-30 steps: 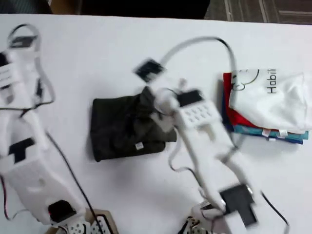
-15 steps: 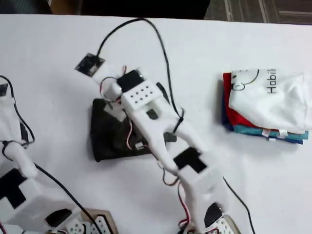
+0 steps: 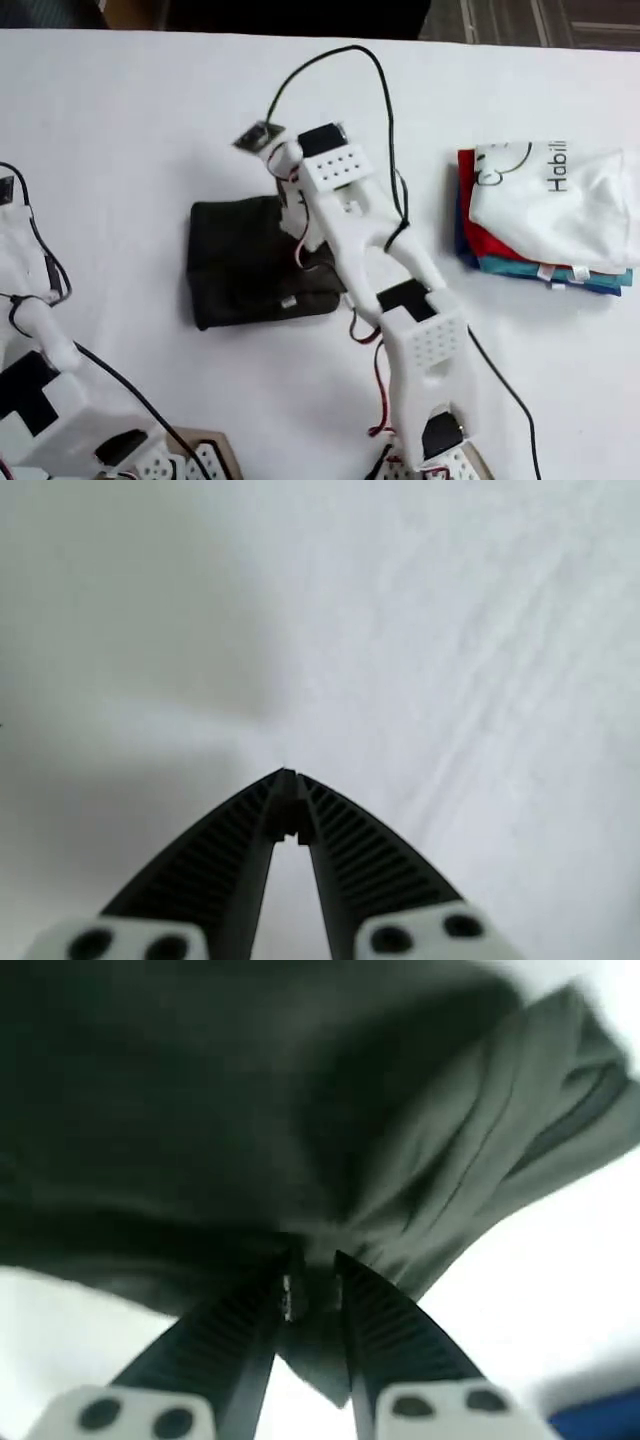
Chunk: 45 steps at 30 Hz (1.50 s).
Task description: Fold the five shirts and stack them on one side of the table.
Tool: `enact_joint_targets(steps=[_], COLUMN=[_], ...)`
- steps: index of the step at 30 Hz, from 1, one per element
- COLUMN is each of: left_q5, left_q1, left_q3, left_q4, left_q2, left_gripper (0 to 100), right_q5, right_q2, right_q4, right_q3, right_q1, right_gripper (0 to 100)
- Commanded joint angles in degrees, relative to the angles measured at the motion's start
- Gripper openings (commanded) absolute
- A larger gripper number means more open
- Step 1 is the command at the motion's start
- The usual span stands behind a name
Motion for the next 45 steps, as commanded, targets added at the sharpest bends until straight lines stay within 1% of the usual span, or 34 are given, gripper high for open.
enact_joint_targets(steps=[1,2,10,12,14,17,18,20,22,24,25,26,32,39,45], left_q5=[0.5,0.5,0.5,0.5,0.5,0.5,0.5,0.5,0.5,0.5,0.5,0.5,0.5,0.5,0.7], left_q1=[-0.2,-0.2,-0.2,-0.2,-0.2,0.2,0.5,1.1,1.1,1.1,1.0,1.0,1.0,0.9,1.1], left_q3=[-0.4,-0.5,-0.6,-0.6,-0.6,-0.3,-0.2,-0.2,-0.2,-0.2,-0.1,-0.1,-0.1,-0.1,-0.3], left_q4=[-1.0,-1.0,-1.0,-1.0,-1.0,-1.1,-1.1,-1.1,-1.1,-1.0,-1.0,-0.9,-1.0,-1.0,-1.1], left_q2=[-3.1,-3.1,-3.1,-3.1,-3.0,-3.0,-3.0,-3.0,-3.0,-3.0,-3.0,-3.0,-3.0,-3.0,-3.0], left_gripper=[3,3,3,3,3,3,3,3,3,3,3,3,3,3,3], right_q5=[0.9,1.0,5.0,6.4,7.6,7.1,5.4,-2.2,-8.4,-9.8,-9.9,-10.1,-10.1,-10.2,-10.2], right_q2=[-7.3,-8.8,-23.1,-26.3,-29.8,-34.1,-34.2,-32.3,-28.2,-23.0,-20.4,-17.7,-2.9,9.5,15.3], right_q4=[2.0,2.0,0.2,-1.5,-3.9,-10.7,-14.3,-20.1,-22.2,-21.4,-21.1,-20.9,-18.9,-13.3,-7.6], right_q3=[2.7,5.2,28.7,31.9,31.9,28.0,26.4,23.2,19.5,14.5,12.0,9.5,-4.8,-19.7,-28.5], right_q1=[1.1,1.3,2.2,2.9,3.4,3.4,3.4,3.7,3.6,2.7,2.3,2.2,1.8,3.5,3.5], right_gripper=[3.3,1.8,2.8,2.8,2.8,3.0,3.1,4.3,11.3,21.1,24.5,25.3,17.5,17.3,17.0])
